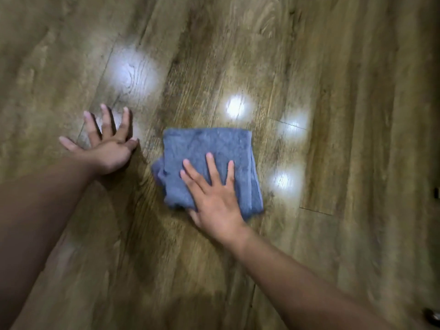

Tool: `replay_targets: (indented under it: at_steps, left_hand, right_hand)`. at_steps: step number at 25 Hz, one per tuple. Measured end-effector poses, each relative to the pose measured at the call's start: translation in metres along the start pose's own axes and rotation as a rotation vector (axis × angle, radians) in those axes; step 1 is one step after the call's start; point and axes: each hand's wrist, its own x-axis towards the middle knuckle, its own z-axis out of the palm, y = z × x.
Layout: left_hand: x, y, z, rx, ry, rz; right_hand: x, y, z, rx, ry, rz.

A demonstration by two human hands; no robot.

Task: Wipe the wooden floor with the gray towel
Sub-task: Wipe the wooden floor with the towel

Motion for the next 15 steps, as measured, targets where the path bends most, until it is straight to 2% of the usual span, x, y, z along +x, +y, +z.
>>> replay_targets:
  at_steps: [3,7,12,15]
  left_hand:
    - [-0.003,0.001,-0.004,-0.001,-0.008,0.010]
    - [-0.006,0.006,-0.004,-0.006,0.009,0.010]
    - [0.000,0.002,-0.003,0.014,0.017,0.022]
    - [0.002,-0.001,0.000,0.003,0.017,0.034]
  right_hand:
    - [-0.076,0.031,0.014,-0.031,0.007,-0.038]
    - [-0.107,0.105,0.008,-0.007,0.007,0.153]
    - [-0.010,0.170,-0.012,0.141,0.107,0.587]
    - [0.078,0.158,-0.026,0.232,0.141,0.701]
